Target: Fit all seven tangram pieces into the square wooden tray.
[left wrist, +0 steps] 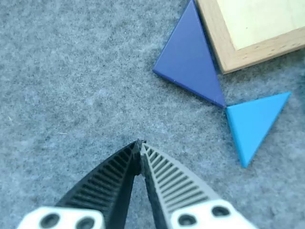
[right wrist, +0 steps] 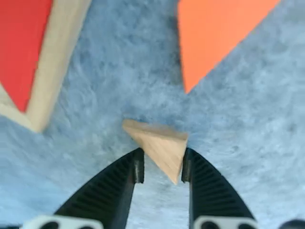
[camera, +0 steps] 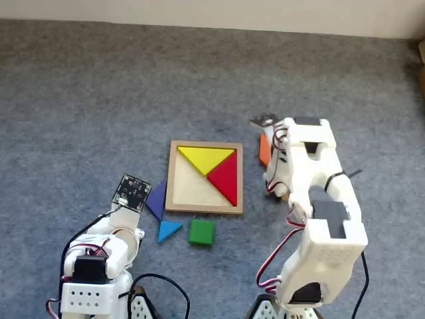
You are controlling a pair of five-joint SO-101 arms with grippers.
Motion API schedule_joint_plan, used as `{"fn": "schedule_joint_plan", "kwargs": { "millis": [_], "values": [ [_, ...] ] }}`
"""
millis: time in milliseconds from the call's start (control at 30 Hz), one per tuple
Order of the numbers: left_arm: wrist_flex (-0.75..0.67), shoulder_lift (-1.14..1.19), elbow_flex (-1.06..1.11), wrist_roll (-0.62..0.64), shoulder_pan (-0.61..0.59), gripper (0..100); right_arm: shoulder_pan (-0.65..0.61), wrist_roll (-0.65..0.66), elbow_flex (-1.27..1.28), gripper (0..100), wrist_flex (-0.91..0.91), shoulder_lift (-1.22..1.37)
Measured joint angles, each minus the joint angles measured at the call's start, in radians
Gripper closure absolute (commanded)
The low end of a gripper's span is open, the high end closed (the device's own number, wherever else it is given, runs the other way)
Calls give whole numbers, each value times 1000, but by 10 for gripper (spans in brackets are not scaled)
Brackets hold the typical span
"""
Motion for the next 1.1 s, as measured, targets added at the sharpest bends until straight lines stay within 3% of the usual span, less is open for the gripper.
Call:
{"fn": "schedule_joint_plan", "kwargs": {
  "millis": [233, 767, 1100],
  "values": [
    [0, 0, 0, 0, 0, 993, -66, -51, 0, 733, 5, -6],
    [0, 0, 0, 0, 0, 993, -68, 256, 0, 735, 5, -6],
    [0, 0, 0, 0, 0, 993, -68, 319, 12, 735, 3, -6]
  ]
}}
